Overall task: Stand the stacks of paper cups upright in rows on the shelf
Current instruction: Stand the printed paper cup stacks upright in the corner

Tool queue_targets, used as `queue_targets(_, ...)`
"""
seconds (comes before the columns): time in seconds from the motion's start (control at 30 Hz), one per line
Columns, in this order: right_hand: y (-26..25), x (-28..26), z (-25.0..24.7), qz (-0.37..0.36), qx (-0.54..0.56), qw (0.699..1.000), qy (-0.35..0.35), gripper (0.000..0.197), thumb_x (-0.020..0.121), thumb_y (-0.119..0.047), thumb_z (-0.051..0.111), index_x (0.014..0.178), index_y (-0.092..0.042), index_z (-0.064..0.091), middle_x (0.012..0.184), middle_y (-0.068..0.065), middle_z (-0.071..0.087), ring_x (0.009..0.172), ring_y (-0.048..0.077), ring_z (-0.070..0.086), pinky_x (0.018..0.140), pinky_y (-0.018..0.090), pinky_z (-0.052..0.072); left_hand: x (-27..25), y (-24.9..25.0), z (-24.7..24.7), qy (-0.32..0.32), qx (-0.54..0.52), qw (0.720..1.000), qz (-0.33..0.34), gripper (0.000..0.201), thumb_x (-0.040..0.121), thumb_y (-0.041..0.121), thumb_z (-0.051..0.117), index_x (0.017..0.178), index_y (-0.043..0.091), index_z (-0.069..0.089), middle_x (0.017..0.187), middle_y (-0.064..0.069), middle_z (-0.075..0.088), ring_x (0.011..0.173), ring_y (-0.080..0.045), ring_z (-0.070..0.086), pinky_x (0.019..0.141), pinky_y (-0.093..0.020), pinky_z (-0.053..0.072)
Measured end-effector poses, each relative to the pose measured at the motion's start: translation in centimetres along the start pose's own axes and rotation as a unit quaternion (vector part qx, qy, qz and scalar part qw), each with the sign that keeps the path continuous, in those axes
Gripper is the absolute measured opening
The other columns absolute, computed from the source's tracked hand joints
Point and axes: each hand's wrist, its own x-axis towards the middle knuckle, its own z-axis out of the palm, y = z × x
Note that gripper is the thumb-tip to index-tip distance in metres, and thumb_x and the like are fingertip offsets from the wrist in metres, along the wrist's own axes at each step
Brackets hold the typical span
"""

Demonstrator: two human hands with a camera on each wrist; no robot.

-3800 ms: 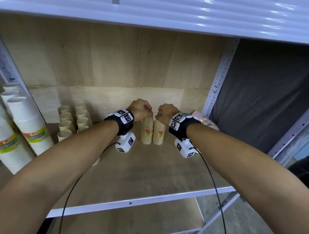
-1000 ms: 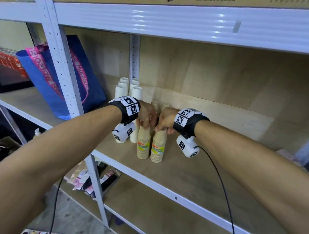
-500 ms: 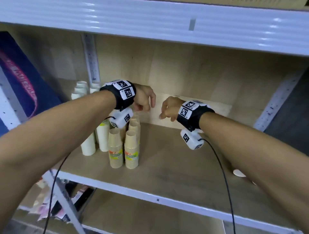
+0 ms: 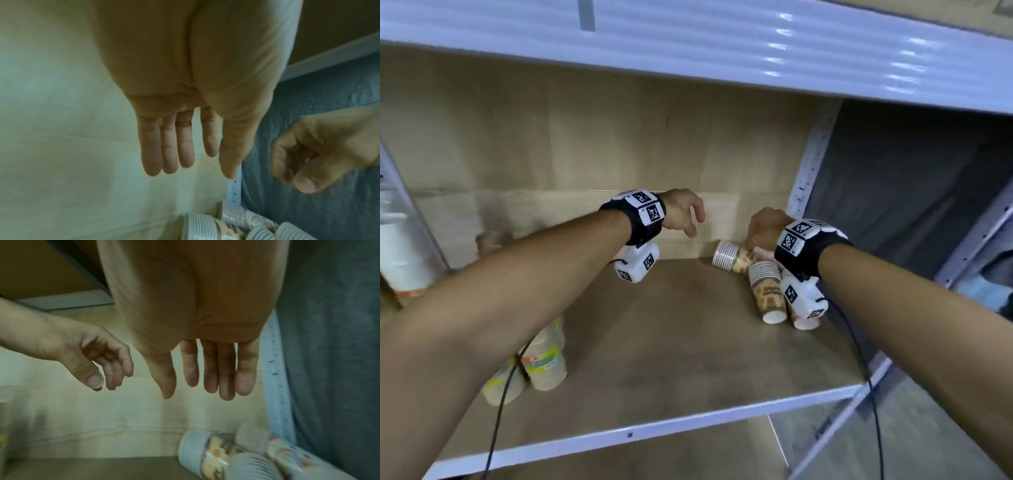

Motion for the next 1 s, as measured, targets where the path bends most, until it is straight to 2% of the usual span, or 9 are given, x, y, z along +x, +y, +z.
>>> queue_targets(0.13,5.0,-0.7,1.5,0.054,-0.003,0.998,-0.013,0.026,0.084,-0.037,0.068,0.084,-0.012,0.059,0.090,0.008,0.056,0.088,0.022,0.053,0.071,0.030,0.042,4.0,2.4,3.4,-0.009,0.023,0.999,0.045,0.043,0.081,0.025,0.078,0.120,0.025,0.061,0.112,0.000,0.062,0.103,-0.019,0.060,0.089,-0.032,0.050)
queue_targets(0.27,8.2,-1.8,3.7,0.100,0.019,0.995,-0.011,0.049,0.092,-0.032,0.061,0.132,-0.006,0.051,0.135,0.011,0.052,0.123,0.032,0.053,0.096,0.035,0.044,7.5,3.6,6.9,-0.018,0.036,0.996,0.082,0.053,0.082,0.020,0.078,0.130,0.025,0.056,0.130,-0.005,0.054,0.109,-0.020,0.056,0.091,-0.029,0.046)
queue_targets(0.43,9.5,-4.4,6.2,0.132,0.095,0.987,0.020,0.039,0.097,-0.031,0.046,0.132,-0.015,0.050,0.127,0.007,0.057,0.116,0.030,0.058,0.099,0.034,0.045,11.2,4.5,10.6,-0.030,0.066,0.992,0.100,0.068,0.079,0.010,0.078,0.140,0.018,0.049,0.143,-0.005,0.048,0.128,-0.023,0.049,0.100,-0.028,0.042)
queue_targets(0.5,10.2,-4.4,7.6,0.144,0.110,0.983,0.027,0.035,0.095,-0.028,0.049,0.127,-0.014,0.052,0.118,0.003,0.058,0.110,0.029,0.059,0.094,0.034,0.048,12.2,4.7,11.7,-0.038,0.083,0.990,0.105,0.069,0.078,0.011,0.078,0.140,0.016,0.050,0.141,-0.004,0.049,0.127,-0.023,0.050,0.103,-0.031,0.043)
queue_targets(0.63,11.7,-3.1,10.7,0.203,0.178,0.963,0.007,0.059,0.091,-0.036,0.058,0.142,-0.014,0.040,0.138,0.011,0.051,0.123,0.030,0.053,0.101,0.035,0.045,14.5,4.6,13.9,-0.026,0.137,0.983,0.118,0.051,0.073,0.032,0.079,0.122,0.029,0.062,0.119,0.000,0.063,0.103,-0.023,0.064,0.081,-0.029,0.051)
queue_targets(0.7,12.2,-2.1,12.1,0.230,0.182,0.956,0.020,0.070,0.088,-0.043,0.053,0.149,-0.018,0.027,0.145,0.009,0.044,0.128,0.031,0.049,0.106,0.037,0.040,14.9,4.9,14.3,-0.020,0.165,0.979,0.116,0.053,0.076,0.036,0.077,0.125,0.029,0.059,0.122,-0.002,0.062,0.105,-0.024,0.063,0.086,-0.034,0.053)
queue_targets(0.8,12.7,-1.7,13.0,0.241,0.186,0.952,0.001,0.093,0.079,-0.043,0.063,0.153,-0.024,0.010,0.150,0.011,0.036,0.132,0.035,0.044,0.108,0.040,0.039,15.1,4.8,14.6,-0.013,0.209,0.972,0.109,0.056,0.082,0.040,0.069,0.133,0.025,0.054,0.131,-0.006,0.055,0.117,-0.029,0.056,0.096,-0.037,0.047)
queue_targets(0.9,13.3,-1.5,13.6,0.251,0.207,0.945,-0.007,0.101,0.077,-0.038,0.073,0.153,-0.024,0.008,0.146,0.015,0.039,0.129,0.037,0.045,0.104,0.042,0.041,15.5,4.3,15.2,-0.005,0.240,0.966,0.094,0.078,0.072,0.046,0.076,0.141,0.030,0.043,0.136,-0.007,0.045,0.125,-0.031,0.046,0.104,-0.043,0.036)
queue_targets(1.0,13.5,-1.2,14.1,0.243,0.200,0.949,0.000,0.101,0.076,-0.039,0.074,0.152,-0.022,0.010,0.146,0.013,0.039,0.129,0.036,0.046,0.104,0.040,0.041,15.7,4.3,15.5,-0.014,0.264,0.960,0.086,0.082,0.065,0.043,0.081,0.138,0.030,0.045,0.132,-0.005,0.050,0.121,-0.029,0.050,0.102,-0.042,0.039)
